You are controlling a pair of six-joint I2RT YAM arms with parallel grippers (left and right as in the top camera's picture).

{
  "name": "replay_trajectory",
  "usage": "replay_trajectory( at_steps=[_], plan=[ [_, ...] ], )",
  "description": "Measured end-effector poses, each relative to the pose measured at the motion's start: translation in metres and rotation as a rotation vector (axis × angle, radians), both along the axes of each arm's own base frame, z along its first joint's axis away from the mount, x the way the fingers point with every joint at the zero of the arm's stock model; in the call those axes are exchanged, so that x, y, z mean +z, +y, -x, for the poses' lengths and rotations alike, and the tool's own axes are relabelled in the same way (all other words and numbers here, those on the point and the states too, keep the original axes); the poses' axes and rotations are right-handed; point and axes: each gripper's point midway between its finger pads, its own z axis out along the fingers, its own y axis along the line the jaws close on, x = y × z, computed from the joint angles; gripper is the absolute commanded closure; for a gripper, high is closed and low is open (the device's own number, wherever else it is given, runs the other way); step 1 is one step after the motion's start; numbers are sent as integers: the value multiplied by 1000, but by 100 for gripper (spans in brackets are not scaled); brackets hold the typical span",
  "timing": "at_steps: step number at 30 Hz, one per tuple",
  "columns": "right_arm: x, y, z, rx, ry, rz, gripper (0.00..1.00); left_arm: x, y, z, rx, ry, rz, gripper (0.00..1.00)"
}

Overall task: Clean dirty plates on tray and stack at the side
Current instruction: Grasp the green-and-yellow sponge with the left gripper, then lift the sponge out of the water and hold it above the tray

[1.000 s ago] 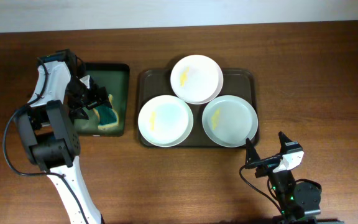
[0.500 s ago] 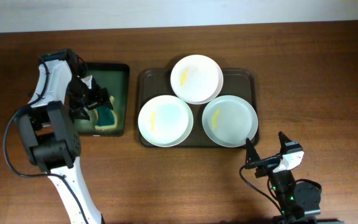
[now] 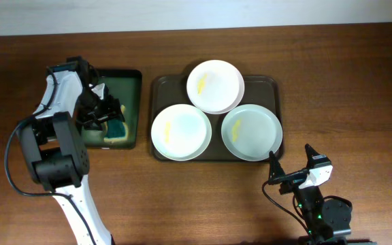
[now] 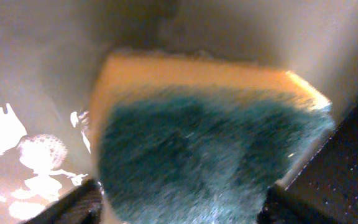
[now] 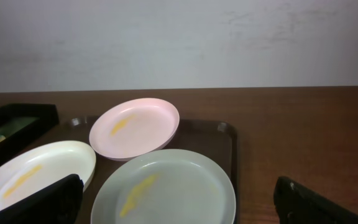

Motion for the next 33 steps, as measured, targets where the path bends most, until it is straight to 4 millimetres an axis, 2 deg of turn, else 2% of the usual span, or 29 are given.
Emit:
replay_trajectory(
  at_steps=[4, 7, 9, 14, 17, 23, 28, 30, 33],
  plan=[
    [0, 0, 0, 0, 0, 0, 2, 0, -4, -2, -16, -8, -1, 56],
    [0, 0, 0, 0, 0, 1, 1, -1, -4, -1, -20, -7, 0, 75],
    [0, 0, 0, 0, -1, 1, 2, -1, -4, -1, -19, -7, 1, 77],
    [0, 0, 0, 0, 0, 0, 2, 0, -5, 1, -15, 5, 5, 98],
    [0, 0, 0, 0, 0, 0, 2, 7, -5, 4, -15, 23, 6, 100],
    [0, 0, 0, 0, 0, 1, 1, 60, -1, -23, -15, -59, -9, 100],
    [0, 0, 0, 0, -1, 1, 2, 132, 3, -52, -15, -239, -35, 100],
    [0, 0, 0, 0, -1, 1, 2, 144, 4, -56, -15, -276, -41, 100],
    [0, 0, 0, 0, 0, 0, 2, 150, 6, -64, -15, -315, -53, 100]
  ],
)
